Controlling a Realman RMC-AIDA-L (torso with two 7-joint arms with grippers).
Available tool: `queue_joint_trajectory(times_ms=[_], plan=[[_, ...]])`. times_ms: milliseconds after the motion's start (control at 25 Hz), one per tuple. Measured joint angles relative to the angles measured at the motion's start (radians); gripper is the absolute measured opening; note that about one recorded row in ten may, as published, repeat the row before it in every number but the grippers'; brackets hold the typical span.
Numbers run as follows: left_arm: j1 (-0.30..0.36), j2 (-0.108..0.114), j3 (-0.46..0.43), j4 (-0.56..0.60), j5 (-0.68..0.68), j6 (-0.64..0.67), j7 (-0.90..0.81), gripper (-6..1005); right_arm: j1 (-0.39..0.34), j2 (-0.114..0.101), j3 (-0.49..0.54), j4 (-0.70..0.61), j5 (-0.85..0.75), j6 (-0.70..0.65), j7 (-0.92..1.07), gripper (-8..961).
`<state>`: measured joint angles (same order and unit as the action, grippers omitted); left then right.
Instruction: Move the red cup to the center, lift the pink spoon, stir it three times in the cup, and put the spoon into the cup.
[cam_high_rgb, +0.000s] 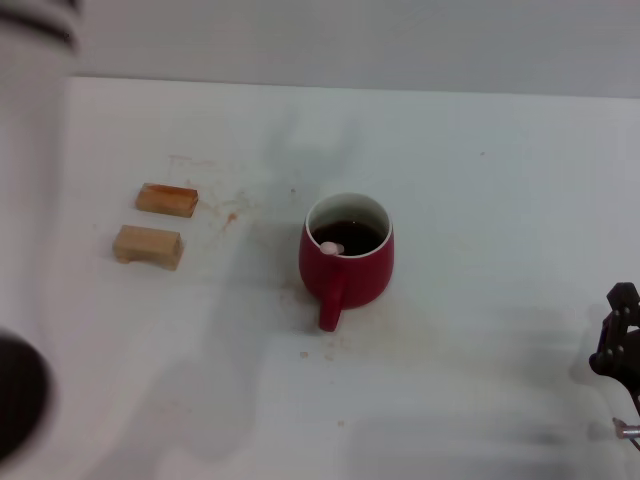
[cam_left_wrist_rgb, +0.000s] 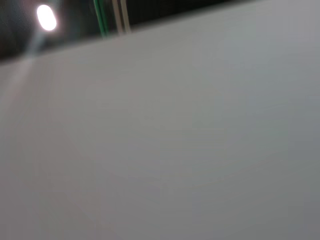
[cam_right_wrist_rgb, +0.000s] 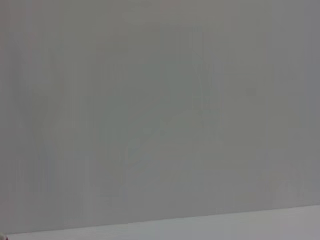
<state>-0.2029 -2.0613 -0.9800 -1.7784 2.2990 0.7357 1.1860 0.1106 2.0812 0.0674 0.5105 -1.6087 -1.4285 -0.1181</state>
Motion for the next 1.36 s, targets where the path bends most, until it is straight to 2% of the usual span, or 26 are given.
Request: queue_joint_trajectory(times_ms=[80, 240, 360, 560, 600, 640, 800, 880, 920, 1080, 1360], plan=[[0.019, 0.002, 0.062, 0.131, 0.138, 0.203, -0.153, 844, 0.000, 0.000, 0.000, -0.002, 0.000, 0.000, 0.000, 0], [0.039, -0.004, 0.095, 0.422, 0.272, 0.562, -0.563, 846, 0.000, 0.000, 0.000, -0.003, 0.000, 0.000, 0.000, 0], [0.040, -0.003, 0.099, 0.582, 0.281, 0.695, -0.753, 846, -0.002, 0.001, 0.000, -0.002, 0.000, 0.000, 0.000, 0], [0.050, 0.003, 0.030, 0.782, 0.271, 0.656, -0.951, 845, -0.003, 0.002, 0.002, -0.001, 0.000, 0.007, 0.000, 0], [0.032, 0.006, -0.015, 0.889, 0.300, 0.640, -1.057, 845, -0.001, 0.003, 0.003, -0.001, 0.001, 0.008, 0.000, 0], [0.032, 0.006, -0.015, 0.889, 0.300, 0.640, -1.057, 845, -0.001, 0.003, 0.003, -0.001, 0.001, 0.008, 0.000, 0], [-0.045, 0.009, -0.101, 1.131, 0.349, 0.626, -1.207, 844, 0.005, 0.003, 0.001, 0.002, -0.002, 0.004, 0.000, 0], [-0.062, 0.009, -0.116, 1.176, 0.353, 0.625, -1.238, 844, 0.004, 0.003, 0.001, 0.002, -0.004, -0.007, 0.000, 0], [-0.096, 0.007, -0.167, 1.289, 0.354, 0.621, -1.296, 844, 0.003, 0.003, 0.001, 0.002, -0.005, -0.014, 0.000, 0], [-0.131, 0.000, -0.220, 1.415, 0.355, 0.613, -1.242, 846, -0.008, 0.005, -0.001, -0.002, -0.006, -0.052, 0.000, 0], [-0.144, -0.001, -0.214, 1.452, 0.359, 0.581, -1.192, 846, -0.018, 0.005, -0.002, -0.008, -0.006, -0.092, -0.007, 0]])
